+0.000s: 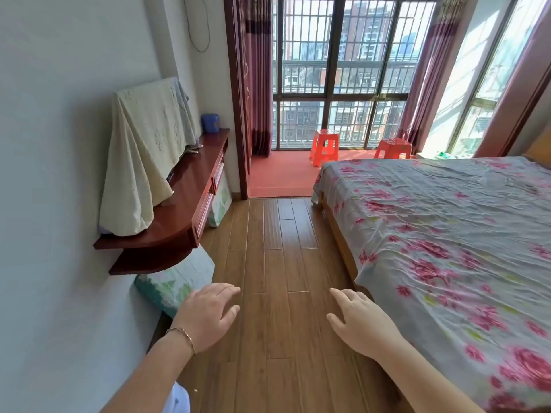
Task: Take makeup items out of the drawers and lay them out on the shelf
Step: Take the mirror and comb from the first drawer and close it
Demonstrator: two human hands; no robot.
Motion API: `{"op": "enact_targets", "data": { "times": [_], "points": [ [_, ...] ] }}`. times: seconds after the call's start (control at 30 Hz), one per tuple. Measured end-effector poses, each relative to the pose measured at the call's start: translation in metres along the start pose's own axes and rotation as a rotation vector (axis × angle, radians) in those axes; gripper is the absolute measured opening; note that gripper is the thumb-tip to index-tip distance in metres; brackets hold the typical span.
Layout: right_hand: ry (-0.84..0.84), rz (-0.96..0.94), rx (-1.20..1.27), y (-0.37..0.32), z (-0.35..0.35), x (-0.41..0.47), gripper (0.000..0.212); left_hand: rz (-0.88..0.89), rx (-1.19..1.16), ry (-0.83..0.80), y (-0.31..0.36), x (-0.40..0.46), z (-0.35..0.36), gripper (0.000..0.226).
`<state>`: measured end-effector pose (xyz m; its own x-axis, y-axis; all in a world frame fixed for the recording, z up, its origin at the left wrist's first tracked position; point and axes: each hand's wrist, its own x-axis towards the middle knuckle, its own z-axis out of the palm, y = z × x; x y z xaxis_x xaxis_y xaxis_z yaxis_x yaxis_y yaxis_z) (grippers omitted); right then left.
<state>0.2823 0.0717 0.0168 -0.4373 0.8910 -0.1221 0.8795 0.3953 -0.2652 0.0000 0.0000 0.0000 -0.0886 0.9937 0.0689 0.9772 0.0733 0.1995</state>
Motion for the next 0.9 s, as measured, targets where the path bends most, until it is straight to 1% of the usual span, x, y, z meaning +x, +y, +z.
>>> {"op": "enact_targets", "data": {
  "times": [0.07,0.17,0.27,0.33,0.4,0.53,0.63,0.7,0.8,0.9],
  "points": [
    [-0.006,-0.007,0.025,0.009,0.001,0.005,0.058,0.001,0.000,0.009,0.005,0.004,0.006,0.047],
    [-0.011,-0.033,0.060,0.020,0.002,0.011,0.058,-0.025,0.028,-0.018,0.016,0.004,0.016,0.055],
    [-0.012,-0.060,0.076,0.032,0.004,0.015,0.058,-0.062,0.035,-0.019,0.028,0.004,0.028,0.056],
    [-0.020,-0.076,0.070,0.041,0.007,0.018,0.058,-0.080,0.026,-0.019,0.039,0.002,0.035,0.068],
    [-0.038,-0.097,0.065,0.052,0.012,0.023,0.059,-0.102,0.009,-0.037,0.053,0.000,0.047,0.075],
    [-0.070,-0.098,0.067,0.069,0.019,0.033,0.058,-0.127,0.013,-0.086,0.068,0.006,0.062,0.075],
    [-0.083,-0.100,0.068,0.079,0.022,0.047,0.058,-0.136,0.026,-0.097,0.069,0.028,0.064,0.076],
    [-0.082,-0.097,0.073,0.085,0.023,0.060,0.058,-0.132,0.023,-0.094,0.068,0.047,0.064,0.073],
    [-0.080,-0.082,0.076,0.090,0.023,0.084,0.058,-0.104,0.035,-0.106,0.064,0.078,0.064,0.054],
    [-0.098,-0.072,0.072,0.090,0.018,0.113,0.058,-0.088,0.016,-0.108,0.054,0.116,0.066,0.046]
  ]
}}
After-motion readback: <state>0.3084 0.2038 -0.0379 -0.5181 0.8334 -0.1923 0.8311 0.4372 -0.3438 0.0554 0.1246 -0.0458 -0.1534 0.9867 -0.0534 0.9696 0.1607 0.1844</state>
